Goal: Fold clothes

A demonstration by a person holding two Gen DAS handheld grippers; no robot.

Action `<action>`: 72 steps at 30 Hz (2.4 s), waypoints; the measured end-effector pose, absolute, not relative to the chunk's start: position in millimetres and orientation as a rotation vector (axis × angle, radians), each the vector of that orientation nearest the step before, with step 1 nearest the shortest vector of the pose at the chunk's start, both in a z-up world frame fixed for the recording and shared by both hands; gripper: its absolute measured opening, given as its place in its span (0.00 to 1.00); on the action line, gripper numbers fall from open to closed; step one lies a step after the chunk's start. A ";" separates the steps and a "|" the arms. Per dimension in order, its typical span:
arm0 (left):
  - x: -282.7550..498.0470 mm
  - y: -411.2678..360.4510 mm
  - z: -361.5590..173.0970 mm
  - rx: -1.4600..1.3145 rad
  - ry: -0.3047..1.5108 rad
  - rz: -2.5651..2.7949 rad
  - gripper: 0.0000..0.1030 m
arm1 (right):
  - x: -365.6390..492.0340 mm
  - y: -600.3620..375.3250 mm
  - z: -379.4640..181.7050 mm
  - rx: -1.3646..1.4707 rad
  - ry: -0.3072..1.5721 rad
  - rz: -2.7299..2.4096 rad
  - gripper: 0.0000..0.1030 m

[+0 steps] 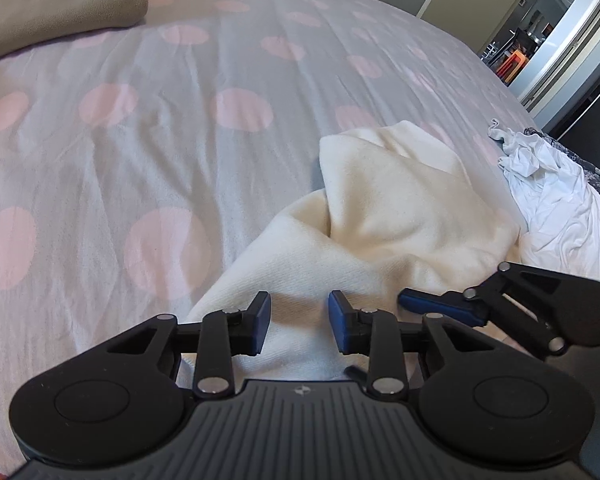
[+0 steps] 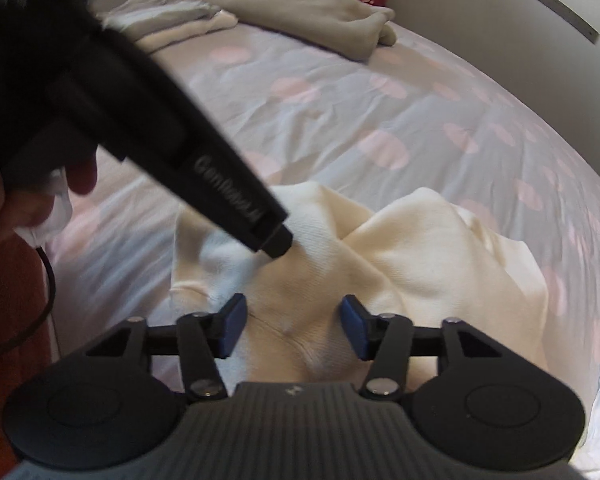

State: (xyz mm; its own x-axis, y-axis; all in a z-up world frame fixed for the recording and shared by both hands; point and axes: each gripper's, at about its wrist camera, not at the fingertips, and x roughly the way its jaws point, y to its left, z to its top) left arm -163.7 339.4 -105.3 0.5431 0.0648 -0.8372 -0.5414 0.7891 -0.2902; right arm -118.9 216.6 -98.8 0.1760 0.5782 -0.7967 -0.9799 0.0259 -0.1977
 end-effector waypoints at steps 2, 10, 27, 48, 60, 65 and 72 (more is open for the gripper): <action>-162.5 340.5 -106.6 -0.575 0.937 0.387 0.28 | -122.9 220.8 -107.1 -0.910 0.576 1.316 0.61; -158.2 343.8 -112.1 -0.591 0.942 0.388 0.28 | -123.8 228.3 -121.8 -0.978 0.537 1.280 0.29; -160.3 342.3 -102.1 -0.556 0.879 0.388 0.28 | -39.2 194.5 -61.6 -0.740 0.515 1.043 0.13; -142.4 321.4 -108.3 -0.493 0.902 0.260 0.28 | -3.0 142.9 -51.0 -0.755 0.539 1.038 0.06; -149.4 316.0 -100.0 -0.463 0.940 0.306 0.28 | -111.4 161.1 -70.1 -0.925 0.430 1.342 0.47; -155.6 321.8 -100.4 -0.497 0.930 0.339 0.28 | -145.1 180.1 -103.0 -1.095 0.337 1.305 0.57; -164.6 333.2 -101.6 -0.560 0.900 0.372 0.28 | -162.3 200.8 -134.8 -1.188 0.166 1.155 0.33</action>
